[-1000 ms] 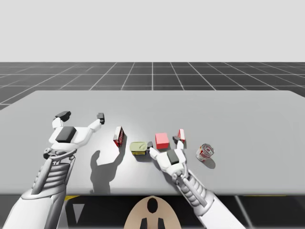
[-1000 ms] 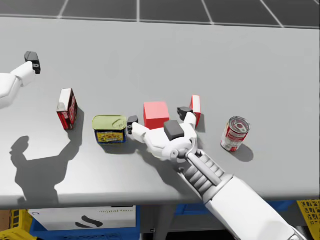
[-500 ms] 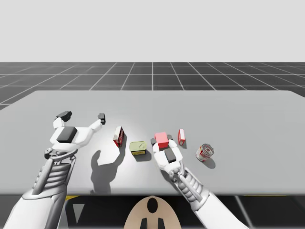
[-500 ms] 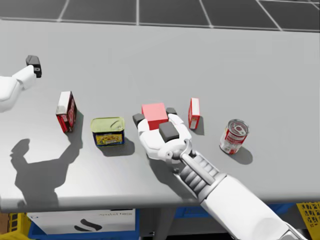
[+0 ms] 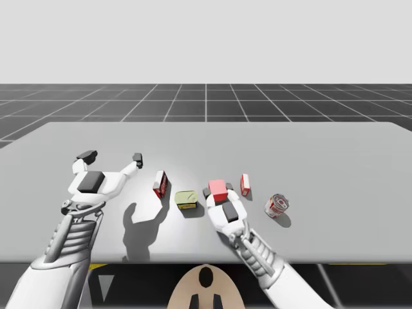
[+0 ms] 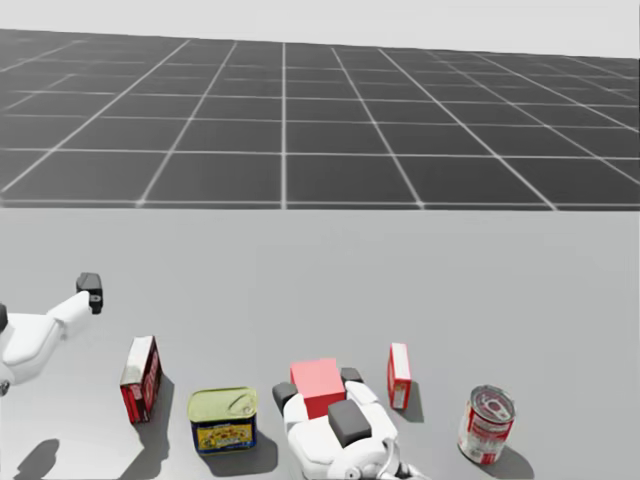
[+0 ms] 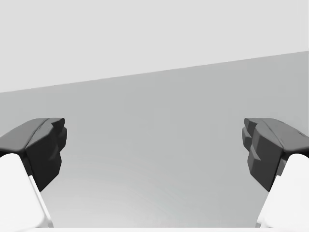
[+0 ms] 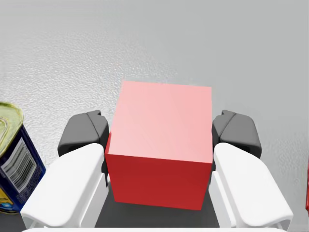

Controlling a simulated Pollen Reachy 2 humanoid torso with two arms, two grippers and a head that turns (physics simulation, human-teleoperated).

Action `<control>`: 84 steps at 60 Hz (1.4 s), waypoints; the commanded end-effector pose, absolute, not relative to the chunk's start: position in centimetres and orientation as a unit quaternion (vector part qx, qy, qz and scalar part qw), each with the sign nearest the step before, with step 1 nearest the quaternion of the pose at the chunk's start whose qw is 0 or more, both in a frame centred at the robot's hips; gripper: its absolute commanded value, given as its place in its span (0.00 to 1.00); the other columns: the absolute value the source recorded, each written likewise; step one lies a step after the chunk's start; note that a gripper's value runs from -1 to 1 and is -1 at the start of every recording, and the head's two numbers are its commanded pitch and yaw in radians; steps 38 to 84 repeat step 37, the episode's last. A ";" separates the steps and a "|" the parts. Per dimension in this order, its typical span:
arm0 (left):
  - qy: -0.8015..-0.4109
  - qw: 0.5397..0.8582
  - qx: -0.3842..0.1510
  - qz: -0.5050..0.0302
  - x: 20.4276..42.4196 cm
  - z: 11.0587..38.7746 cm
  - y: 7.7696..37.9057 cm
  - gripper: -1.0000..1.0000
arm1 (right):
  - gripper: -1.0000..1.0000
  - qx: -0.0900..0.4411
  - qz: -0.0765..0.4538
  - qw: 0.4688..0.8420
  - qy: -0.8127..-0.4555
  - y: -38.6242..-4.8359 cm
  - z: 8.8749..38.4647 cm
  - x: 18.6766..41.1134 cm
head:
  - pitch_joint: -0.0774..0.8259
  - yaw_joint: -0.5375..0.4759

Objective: Find the red cube and pick it up.

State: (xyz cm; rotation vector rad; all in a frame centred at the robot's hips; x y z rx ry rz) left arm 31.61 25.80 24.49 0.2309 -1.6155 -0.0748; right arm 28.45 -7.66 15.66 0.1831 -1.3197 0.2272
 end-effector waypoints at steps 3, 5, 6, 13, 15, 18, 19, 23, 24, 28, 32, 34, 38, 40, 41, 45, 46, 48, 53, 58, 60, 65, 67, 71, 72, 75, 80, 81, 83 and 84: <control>-0.721 0.685 0.103 -0.032 31.6 24.5 25.8 0.00 | 1.00 0.147 0.082 0.765 -0.621 -4.4 18.0 27.1 | 0.47 0.46; -0.721 0.685 0.104 -0.032 31.6 24.5 25.8 0.00 | 1.00 0.147 0.086 0.761 -0.626 -4.4 18.6 26.9 | 0.47 0.46; -0.721 0.685 0.104 -0.032 31.6 24.5 25.8 0.00 | 1.00 0.148 0.087 0.760 -0.627 -4.5 18.8 26.9 | 0.47 0.46; -0.721 0.684 0.104 -0.031 31.6 24.5 25.8 0.00 | 1.00 0.144 0.097 0.733 -0.657 -5.1 21.8 26.6 | 0.47 0.46; -0.721 0.685 0.104 -0.031 31.6 24.5 25.8 0.00 | 1.00 0.143 0.099 0.727 -0.664 -5.3 22.4 26.6 | 0.47 0.46; -0.721 0.685 0.104 -0.031 31.6 24.5 25.8 0.00 | 1.00 0.139 0.103 0.712 -0.680 -5.7 23.9 26.4 | 0.46 0.46; -0.721 0.685 0.104 -0.030 31.6 24.5 25.8 0.00 | 1.00 0.138 0.104 0.709 -0.684 -5.8 24.2 26.4 | 0.46 0.46; -0.721 0.684 0.104 -0.030 31.6 24.5 25.8 0.00 | 1.00 0.132 0.107 0.689 -0.705 -6.4 26.0 26.1 | 0.46 0.46; -0.721 0.684 0.104 -0.030 31.6 24.5 25.8 0.00 | 1.00 0.130 0.106 0.682 -0.711 -6.6 26.6 26.0 | 0.46 0.46; -0.721 0.684 0.104 -0.029 31.6 24.6 25.9 0.00 | 1.00 0.117 0.106 0.656 -0.738 -7.4 28.5 25.7 | 0.46 0.46; -0.721 0.684 0.104 -0.028 31.6 24.6 25.9 0.00 | 1.00 0.102 0.111 0.622 -0.768 -8.1 30.5 25.1 | 0.45 0.46; -0.721 0.684 0.104 -0.028 31.6 24.6 25.9 0.00 | 1.00 0.098 0.113 0.609 -0.779 -8.4 31.3 24.8 | 0.45 0.46; -0.721 0.684 0.104 -0.028 31.6 24.6 25.9 0.00 | 1.00 0.087 0.115 0.569 -0.809 -9.1 33.6 24.0 | 0.45 0.46; -0.721 0.684 0.104 -0.028 31.6 24.6 25.9 0.00 | 1.00 0.087 0.115 0.569 -0.809 -9.1 33.6 24.0 | 0.45 0.46; -0.721 0.684 0.104 -0.028 31.6 24.6 25.9 0.00 | 1.00 0.087 0.115 0.569 -0.809 -9.1 33.6 24.0 | 0.45 0.46; -0.721 0.684 0.104 -0.028 31.6 24.6 25.9 0.00 | 1.00 0.087 0.115 0.569 -0.809 -9.1 33.6 24.0 | 0.45 0.46; -0.721 0.684 0.104 -0.028 31.6 24.6 25.9 0.00 | 1.00 0.087 0.115 0.569 -0.809 -9.1 33.6 24.0 | 0.45 0.46; -0.721 0.684 0.104 -0.028 31.6 24.6 25.9 0.00 | 1.00 0.087 0.115 0.569 -0.809 -9.1 33.6 24.0 | 0.45 0.46; -0.721 0.684 0.104 -0.028 31.6 24.6 25.9 0.00 | 1.00 0.087 0.115 0.569 -0.809 -9.1 33.6 24.0 | 0.45 0.46; -0.721 0.684 0.104 -0.028 31.6 24.6 25.9 0.00 | 1.00 0.087 0.115 0.569 -0.809 -9.1 33.6 24.0 | 0.45 0.46; -0.721 0.684 0.104 -0.028 31.6 24.6 25.9 0.00 | 1.00 0.087 0.115 0.569 -0.809 -9.1 33.6 24.0 | 0.45 0.46; -0.721 0.684 0.104 -0.028 31.6 24.6 25.9 0.00 | 1.00 0.087 0.115 0.569 -0.809 -9.1 33.6 24.0 | 0.45 0.46; -0.721 0.684 0.104 -0.028 31.6 24.6 25.9 0.00 | 1.00 0.087 0.115 0.569 -0.809 -9.1 33.6 24.0 | 0.45 0.46; -0.721 0.684 0.104 -0.028 31.6 24.6 25.9 0.00 | 1.00 0.087 0.115 0.569 -0.809 -9.1 33.6 24.0 | 0.45 0.46; -0.721 0.684 0.104 -0.028 31.6 24.6 25.9 0.00 | 1.00 0.087 0.115 0.569 -0.809 -9.1 33.6 24.0 | 0.45 0.46; -0.721 0.684 0.104 -0.028 31.6 24.6 25.9 0.00 | 1.00 0.087 0.115 0.569 -0.809 -9.1 33.6 24.0 | 0.45 0.46; -0.721 0.684 0.104 -0.028 31.6 24.6 25.9 0.00 | 1.00 0.087 0.115 0.569 -0.809 -9.1 33.6 24.0 | 0.45 0.46; -0.721 0.684 0.104 -0.028 31.6 24.6 25.9 0.00 | 1.00 0.087 0.115 0.569 -0.809 -9.1 33.6 24.0 | 0.45 0.46; -0.721 0.684 0.104 -0.028 31.6 24.6 25.9 0.00 | 1.00 0.087 0.115 0.569 -0.809 -9.1 33.6 24.0 | 0.45 0.46; -0.721 0.684 0.104 -0.028 31.6 24.6 25.9 0.00 | 1.00 0.087 0.115 0.569 -0.809 -9.1 33.6 24.0 | 0.45 0.46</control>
